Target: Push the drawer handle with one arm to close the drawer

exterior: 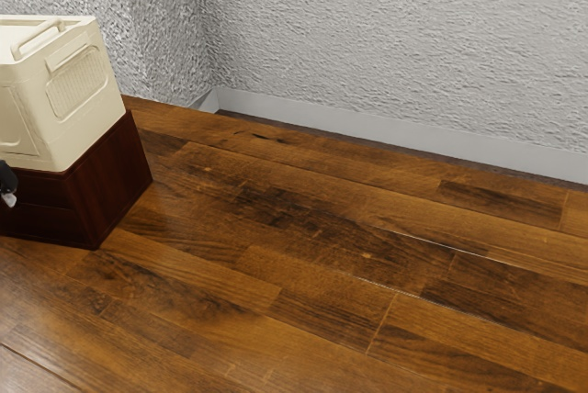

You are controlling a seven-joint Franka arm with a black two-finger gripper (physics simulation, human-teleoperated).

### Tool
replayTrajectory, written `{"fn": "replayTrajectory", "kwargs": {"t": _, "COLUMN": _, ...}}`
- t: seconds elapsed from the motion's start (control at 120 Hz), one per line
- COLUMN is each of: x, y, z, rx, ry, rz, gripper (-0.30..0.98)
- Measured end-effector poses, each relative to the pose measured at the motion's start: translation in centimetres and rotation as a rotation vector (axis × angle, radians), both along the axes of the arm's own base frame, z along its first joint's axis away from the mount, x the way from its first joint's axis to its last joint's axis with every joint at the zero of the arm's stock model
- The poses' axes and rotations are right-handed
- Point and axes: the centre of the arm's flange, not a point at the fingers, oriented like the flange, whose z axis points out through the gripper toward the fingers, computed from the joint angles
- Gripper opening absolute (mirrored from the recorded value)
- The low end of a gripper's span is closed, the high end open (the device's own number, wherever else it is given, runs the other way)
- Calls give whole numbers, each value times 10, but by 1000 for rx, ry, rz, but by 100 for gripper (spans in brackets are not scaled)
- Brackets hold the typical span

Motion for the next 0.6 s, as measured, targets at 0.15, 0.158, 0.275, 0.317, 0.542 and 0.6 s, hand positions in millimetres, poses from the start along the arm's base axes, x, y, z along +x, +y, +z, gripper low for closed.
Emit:
{"fn": "replayTrajectory", "kwargs": {"t": 0.15, "x": 10, "y": -37, "z": 57, "rx": 39, "ry": 3, "rz": -79, "gripper": 63}}
{"fn": "replayTrajectory", "kwargs": {"t": 0.158, "x": 11, "y": -40, "z": 61, "rx": 43, "ry": 4, "rz": -84, "gripper": 63}}
{"fn": "replayTrajectory", "kwargs": {"t": 0.275, "x": 19, "y": -77, "z": 95, "rx": 83, "ry": 34, "rz": -142, "gripper": 65}}
{"fn": "replayTrajectory", "kwargs": {"t": 0.317, "x": 24, "y": -89, "z": 104, "rx": 100, "ry": 48, "rz": -163, "gripper": 66}}
{"fn": "replayTrajectory", "kwargs": {"t": 0.542, "x": 52, "y": -168, "z": 172, "rx": 185, "ry": 80, "rz": -279, "gripper": 68}}
{"fn": "replayTrajectory", "kwargs": {"t": 0.6, "x": 54, "y": -180, "z": 179, "rx": 190, "ry": 94, "rz": -292, "gripper": 68}}
